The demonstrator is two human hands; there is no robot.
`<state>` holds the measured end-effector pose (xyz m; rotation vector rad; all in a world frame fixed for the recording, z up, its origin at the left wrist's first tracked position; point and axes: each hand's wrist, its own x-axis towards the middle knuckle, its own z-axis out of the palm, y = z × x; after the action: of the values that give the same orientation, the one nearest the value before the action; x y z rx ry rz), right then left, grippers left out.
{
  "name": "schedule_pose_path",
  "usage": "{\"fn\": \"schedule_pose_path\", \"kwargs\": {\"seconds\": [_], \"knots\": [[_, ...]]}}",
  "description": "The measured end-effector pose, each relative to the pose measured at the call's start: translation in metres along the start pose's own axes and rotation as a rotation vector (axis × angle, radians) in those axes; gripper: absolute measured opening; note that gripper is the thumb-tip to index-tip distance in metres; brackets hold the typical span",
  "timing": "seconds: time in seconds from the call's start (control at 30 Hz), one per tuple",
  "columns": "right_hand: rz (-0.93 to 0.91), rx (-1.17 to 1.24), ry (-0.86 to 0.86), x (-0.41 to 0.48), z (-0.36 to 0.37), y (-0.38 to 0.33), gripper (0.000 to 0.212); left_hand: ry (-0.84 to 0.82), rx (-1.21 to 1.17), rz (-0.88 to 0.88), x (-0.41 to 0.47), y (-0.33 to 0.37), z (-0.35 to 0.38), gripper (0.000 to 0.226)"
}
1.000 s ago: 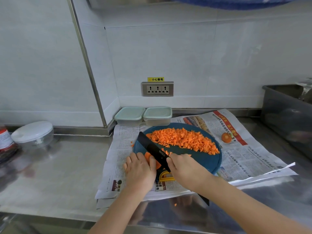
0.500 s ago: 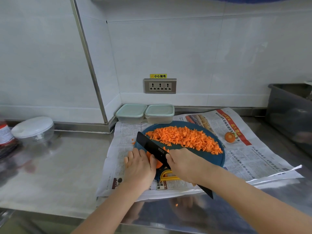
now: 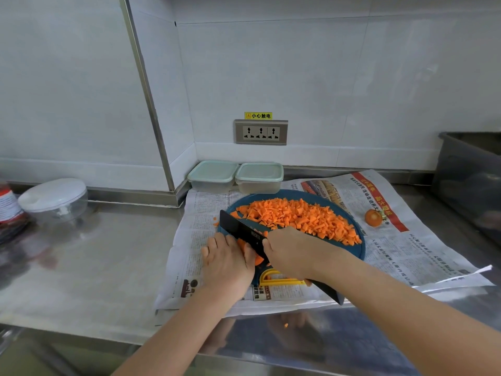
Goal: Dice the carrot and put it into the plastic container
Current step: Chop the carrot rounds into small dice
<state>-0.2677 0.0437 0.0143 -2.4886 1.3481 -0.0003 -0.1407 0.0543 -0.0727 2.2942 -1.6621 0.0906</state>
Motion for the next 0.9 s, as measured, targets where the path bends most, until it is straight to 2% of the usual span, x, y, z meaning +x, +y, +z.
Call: {"fn": "schedule_pose_path", "kwargs": {"seconds": [0.1,0.17,0.23,0.37,0.5,0.63,0.8,0.9], "knots": [[-0.026,-0.041,-0.017,0.006,0.014,-0.002,0.030,0.022,-0.011,0.017,-0.002,0.002,0.000,0.070],[-0.023,-0.033,-0.010,0.018,0.024,0.003,0.030,0.028,-0.018,0.012,-0.002,0.003,-0.001,0.079],[0.002,0.006,-0.006,0.021,0.023,0.005,0.031,0.006,-0.021,0.009,-0.001,0.003,-0.002,0.075],[0.028,0.090,0.027,0.025,0.024,0.009,0.032,-0.072,-0.113,-0.028,-0.001,-0.002,-0.006,0.039],[0.030,0.106,0.019,0.025,0.022,0.010,0.035,0.020,-0.373,-0.042,-0.005,-0.007,-0.013,0.028],[0.012,0.150,0.023,0.023,0.020,0.011,0.039,-0.049,-0.516,-0.057,-0.003,-0.007,-0.018,0.023],[-0.020,0.141,0.033,0.022,0.021,0.013,0.035,-0.112,-0.606,-0.088,0.002,-0.007,-0.024,0.040],[-0.001,0.156,0.056,0.018,0.024,0.015,0.033,-0.240,-0.653,-0.141,0.005,-0.005,-0.031,0.037]]}}
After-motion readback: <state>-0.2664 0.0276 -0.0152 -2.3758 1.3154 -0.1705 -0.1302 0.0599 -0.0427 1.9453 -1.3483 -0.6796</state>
